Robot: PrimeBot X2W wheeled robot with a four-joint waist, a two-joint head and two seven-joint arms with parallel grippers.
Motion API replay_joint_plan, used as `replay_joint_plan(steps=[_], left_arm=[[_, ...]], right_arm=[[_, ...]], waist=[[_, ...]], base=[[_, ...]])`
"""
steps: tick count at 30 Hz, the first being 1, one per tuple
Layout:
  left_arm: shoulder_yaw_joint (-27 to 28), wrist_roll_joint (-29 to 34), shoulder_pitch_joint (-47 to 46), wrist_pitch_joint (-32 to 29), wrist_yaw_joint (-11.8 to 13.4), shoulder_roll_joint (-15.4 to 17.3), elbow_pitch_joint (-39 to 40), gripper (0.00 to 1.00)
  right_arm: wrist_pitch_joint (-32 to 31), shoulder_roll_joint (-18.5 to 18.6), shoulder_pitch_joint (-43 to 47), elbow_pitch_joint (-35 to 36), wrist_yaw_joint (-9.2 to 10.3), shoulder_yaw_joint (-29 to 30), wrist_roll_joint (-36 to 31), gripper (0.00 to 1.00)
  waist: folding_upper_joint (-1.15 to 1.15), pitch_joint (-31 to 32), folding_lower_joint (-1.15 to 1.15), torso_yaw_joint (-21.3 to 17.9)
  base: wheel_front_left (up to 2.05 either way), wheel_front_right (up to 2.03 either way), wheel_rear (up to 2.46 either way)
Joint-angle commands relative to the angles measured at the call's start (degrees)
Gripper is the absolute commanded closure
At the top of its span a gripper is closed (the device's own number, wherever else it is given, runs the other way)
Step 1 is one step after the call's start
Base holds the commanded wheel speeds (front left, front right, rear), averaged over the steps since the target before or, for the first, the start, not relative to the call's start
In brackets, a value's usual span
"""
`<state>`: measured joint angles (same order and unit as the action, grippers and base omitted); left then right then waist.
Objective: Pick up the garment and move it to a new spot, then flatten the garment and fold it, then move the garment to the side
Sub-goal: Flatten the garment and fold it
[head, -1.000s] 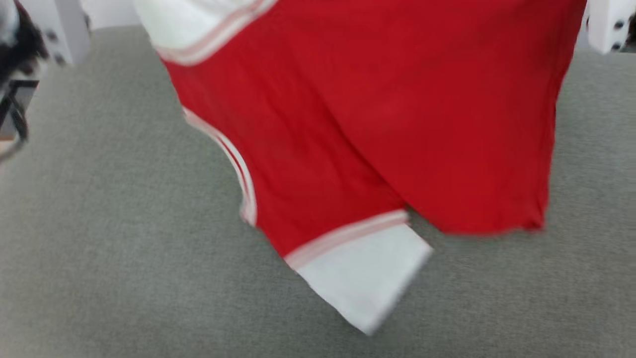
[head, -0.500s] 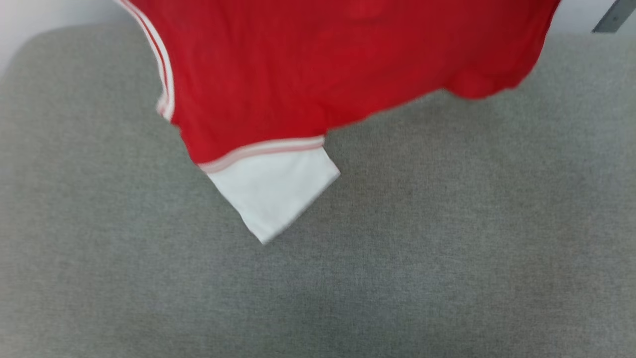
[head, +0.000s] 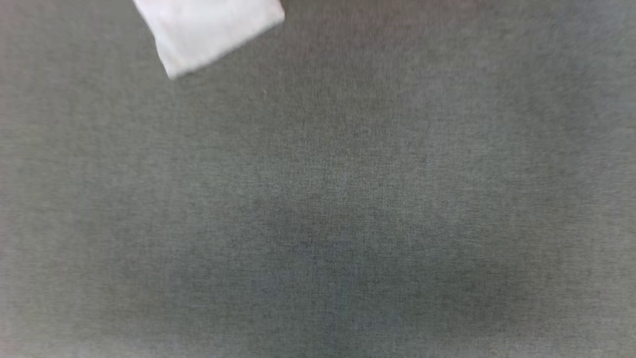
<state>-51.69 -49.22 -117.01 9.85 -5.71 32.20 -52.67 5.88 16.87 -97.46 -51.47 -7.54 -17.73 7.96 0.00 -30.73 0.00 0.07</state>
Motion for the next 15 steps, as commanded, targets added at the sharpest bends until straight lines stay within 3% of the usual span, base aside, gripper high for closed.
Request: replay_joint_plan(steps=[1, 6, 10, 15], left_arm=[[0.64, 0.21, -1.48, 2.11, -0.51, -0.67, -0.63, 1.00], [1.45, 0.46, -0.66, 5.16, -1.48, -1.65, -0.87, 1.00], [-2.99, -3.17, 6.13, 3.51, -1.76, -1.25, 3.32, 1.00], [-11.61, -10.70, 16.34, -4.00, -1.67, 5.45, 13.33, 1.00]], right_arm=[[2.64, -0.62, -0.92, -0.76, 0.11, 1.07, -2.77, 1.00], [6.84, -2.59, 0.05, -5.01, 0.11, 3.17, -9.57, 1.00], [6.24, -2.99, 3.08, -9.48, 0.11, 1.27, -9.74, 1.00], [4.51, -3.40, 9.01, -13.43, 0.11, -3.96, -5.48, 1.00]], waist=[[0.00, -6.18, 0.00, 0.06], [0.00, -6.87, 0.00, 1.36], [0.00, -4.85, 0.00, 2.29], [0.00, -1.21, 0.00, 2.99]], base=[[0.00, 0.00, 0.00], [0.00, 0.00, 0.00], [0.00, 0.00, 0.00], [0.00, 0.00, 0.00]])
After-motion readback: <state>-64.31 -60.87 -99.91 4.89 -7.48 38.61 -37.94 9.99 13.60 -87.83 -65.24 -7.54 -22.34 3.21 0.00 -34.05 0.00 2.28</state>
